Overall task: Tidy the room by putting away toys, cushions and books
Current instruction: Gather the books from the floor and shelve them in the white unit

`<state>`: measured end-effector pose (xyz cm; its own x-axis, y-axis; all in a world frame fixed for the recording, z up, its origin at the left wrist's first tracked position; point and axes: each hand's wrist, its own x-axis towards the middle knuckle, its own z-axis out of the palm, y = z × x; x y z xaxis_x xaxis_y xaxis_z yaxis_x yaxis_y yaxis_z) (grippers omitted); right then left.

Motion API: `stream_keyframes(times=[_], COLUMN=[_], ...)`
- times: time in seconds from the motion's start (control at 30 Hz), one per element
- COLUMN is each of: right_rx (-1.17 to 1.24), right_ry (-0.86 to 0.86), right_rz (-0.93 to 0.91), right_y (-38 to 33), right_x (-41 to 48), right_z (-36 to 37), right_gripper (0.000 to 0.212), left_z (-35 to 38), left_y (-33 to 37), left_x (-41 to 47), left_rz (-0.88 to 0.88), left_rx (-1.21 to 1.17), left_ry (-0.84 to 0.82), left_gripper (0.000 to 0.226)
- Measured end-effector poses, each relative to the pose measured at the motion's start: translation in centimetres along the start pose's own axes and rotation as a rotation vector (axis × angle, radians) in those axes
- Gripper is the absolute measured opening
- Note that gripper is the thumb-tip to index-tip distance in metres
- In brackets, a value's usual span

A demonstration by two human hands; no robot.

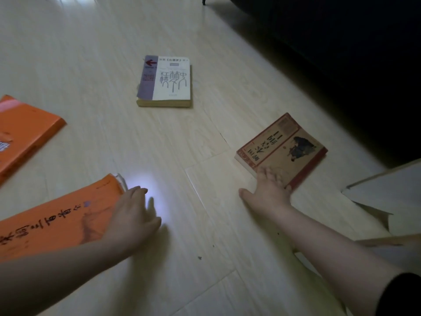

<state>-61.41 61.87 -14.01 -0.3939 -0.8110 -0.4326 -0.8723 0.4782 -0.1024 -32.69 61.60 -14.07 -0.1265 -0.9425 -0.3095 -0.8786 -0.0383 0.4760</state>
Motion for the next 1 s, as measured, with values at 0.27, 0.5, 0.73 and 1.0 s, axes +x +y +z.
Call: stream_keyframes(times=[0.27,0.5,0.73,1.0], right_rx=[-0.077,-0.113,-0.106,-0.009], right_ry=[-0.011,-0.015,-0.043,0.017], right_rz=[-0.029,-0.127,-0.324,-0.337], right_y=[-1.1,-3.0,-5.3,-4.8], right_x=[-1.0,-3.4,-7.6,-4.7], right_z=[0.7,1.8,3.7,2.0], right_gripper=[0.098,0.094,0.088,0.071], left_z=[-0.3,0.0,0.0,-0.6], left_y=[-0.8,-2.0,-3.0,-5.5], left_x=[-1.3,-0.6,-0.5,-2.2], left_rz=[0.184,0.332,0.45,0.376], left_rx=[0.011,0.081,0.005,0.168], left_ry=[-0.089,-0.154,-0.136,-0.183], left_gripper=[0.09,0.092,0.072,0.11])
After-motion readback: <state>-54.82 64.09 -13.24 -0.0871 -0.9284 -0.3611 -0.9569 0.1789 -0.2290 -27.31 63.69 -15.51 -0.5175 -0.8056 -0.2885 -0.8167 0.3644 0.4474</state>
